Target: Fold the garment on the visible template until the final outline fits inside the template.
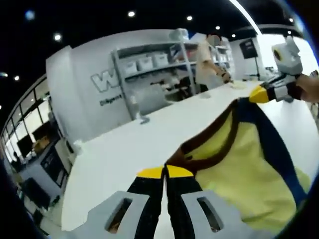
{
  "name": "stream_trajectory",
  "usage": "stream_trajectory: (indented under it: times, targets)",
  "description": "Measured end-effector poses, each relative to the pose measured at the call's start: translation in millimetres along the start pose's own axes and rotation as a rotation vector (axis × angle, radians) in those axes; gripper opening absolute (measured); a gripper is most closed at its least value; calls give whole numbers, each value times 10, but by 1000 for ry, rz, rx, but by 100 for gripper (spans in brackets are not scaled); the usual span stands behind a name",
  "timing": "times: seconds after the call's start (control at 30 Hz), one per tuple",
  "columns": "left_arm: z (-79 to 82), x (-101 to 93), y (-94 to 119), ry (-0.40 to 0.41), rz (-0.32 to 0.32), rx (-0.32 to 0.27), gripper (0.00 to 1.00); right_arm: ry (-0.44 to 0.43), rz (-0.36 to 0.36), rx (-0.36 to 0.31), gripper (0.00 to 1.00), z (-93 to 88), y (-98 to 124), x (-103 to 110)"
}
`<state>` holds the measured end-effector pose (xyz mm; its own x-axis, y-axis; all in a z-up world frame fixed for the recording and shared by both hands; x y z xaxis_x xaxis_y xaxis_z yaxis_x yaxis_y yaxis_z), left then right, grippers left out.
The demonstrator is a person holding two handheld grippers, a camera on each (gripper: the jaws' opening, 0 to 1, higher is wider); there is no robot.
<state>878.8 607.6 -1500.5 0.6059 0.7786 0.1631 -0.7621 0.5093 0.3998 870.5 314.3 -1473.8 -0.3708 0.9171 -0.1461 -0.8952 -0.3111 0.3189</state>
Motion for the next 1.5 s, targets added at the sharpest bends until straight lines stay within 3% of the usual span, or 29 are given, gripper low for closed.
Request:
stream_trajectory:
  times: [0.23,0.33,0.47,0.6,0.93,1.1,1.2,1.27,1.5]
  targets:
    - [-109,-18,-71,15,1,26,1,39,-16,18,0,-124,-86,77]
    - [-143,-10,-42,16,20,35,1,17,-37,22,0,-159,-108,73]
    - [-163,75,73,-69,87,92,1,6,-34,37,0,-188,-108,82]
    - [-208,117,135,13,89,65,1,31,-31,46,7,-214,-108,82]
    - [-177,65,278,43,101,48,3,65,-16,54,7,-181,-3,108]
    - [-139,6,366,59,90,35,6,76,-3,18,7,-79,52,155]
    - [-139,-16,450,46,78,19,11,86,9,1,9,-46,100,180]
    - [-137,-65,521,34,54,15,18,81,12,-12,15,-26,149,191]
    - [-188,-197,747,1,17,22,48,79,41,-56,30,21,302,224]
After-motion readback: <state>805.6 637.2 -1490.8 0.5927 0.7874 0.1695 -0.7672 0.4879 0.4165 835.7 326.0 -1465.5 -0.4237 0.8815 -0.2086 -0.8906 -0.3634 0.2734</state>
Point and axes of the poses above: the point that each gripper's makers call its tool centre point, and the gripper's own axes: y roughly backward along the fingers, x roughly to its left, z roughly out of its top, the point moved 9 cm from there along y, roughly backward along the fingers, and after that the axes turned 12 degrees about -z, right-handed, at the moved point
